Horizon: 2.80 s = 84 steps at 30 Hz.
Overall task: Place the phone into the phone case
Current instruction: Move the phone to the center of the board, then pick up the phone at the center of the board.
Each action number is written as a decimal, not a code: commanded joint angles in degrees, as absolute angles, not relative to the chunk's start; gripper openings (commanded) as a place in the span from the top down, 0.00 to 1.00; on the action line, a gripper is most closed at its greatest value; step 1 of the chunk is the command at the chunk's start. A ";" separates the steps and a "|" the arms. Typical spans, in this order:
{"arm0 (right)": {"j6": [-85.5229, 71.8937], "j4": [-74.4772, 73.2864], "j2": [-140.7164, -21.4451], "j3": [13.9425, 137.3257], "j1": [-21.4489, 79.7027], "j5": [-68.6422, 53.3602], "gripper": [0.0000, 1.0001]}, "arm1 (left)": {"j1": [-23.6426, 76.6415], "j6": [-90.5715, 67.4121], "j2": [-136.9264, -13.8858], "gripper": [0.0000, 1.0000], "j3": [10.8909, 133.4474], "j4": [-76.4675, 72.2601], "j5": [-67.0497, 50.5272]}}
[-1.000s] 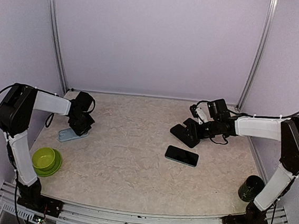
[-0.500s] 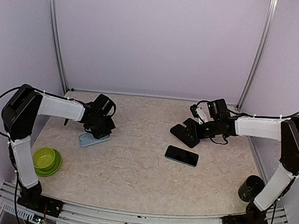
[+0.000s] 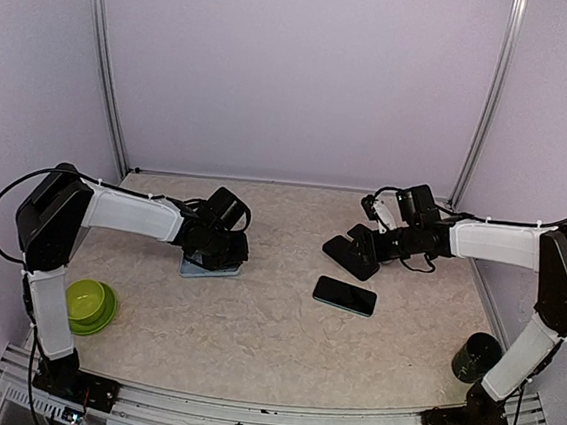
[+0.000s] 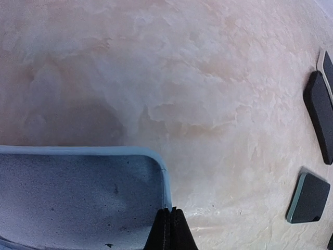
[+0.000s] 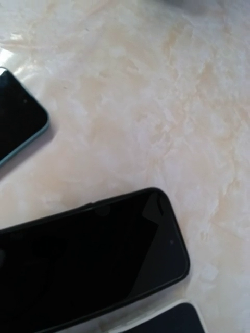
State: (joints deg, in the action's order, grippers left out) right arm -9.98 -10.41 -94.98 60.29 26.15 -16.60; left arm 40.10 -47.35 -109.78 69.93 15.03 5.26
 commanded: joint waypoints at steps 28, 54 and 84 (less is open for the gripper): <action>16.10 -7.65 -99.72 56.49 33.47 -20.97 0.32 | 44.21 -39.98 -107.22 0.95 65.13 13.40 0.26; 24.41 -11.69 -108.10 61.87 33.97 -19.96 0.24 | 43.57 -41.20 -101.91 0.32 65.71 10.99 0.26; 27.42 -13.38 -112.82 63.15 35.51 -17.81 0.10 | 42.45 -42.54 -100.95 0.03 62.83 7.19 -2.88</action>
State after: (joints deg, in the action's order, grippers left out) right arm 26.98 -10.85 -109.95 62.48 34.83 -19.70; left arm 42.78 -42.17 -102.65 63.96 9.21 -1.80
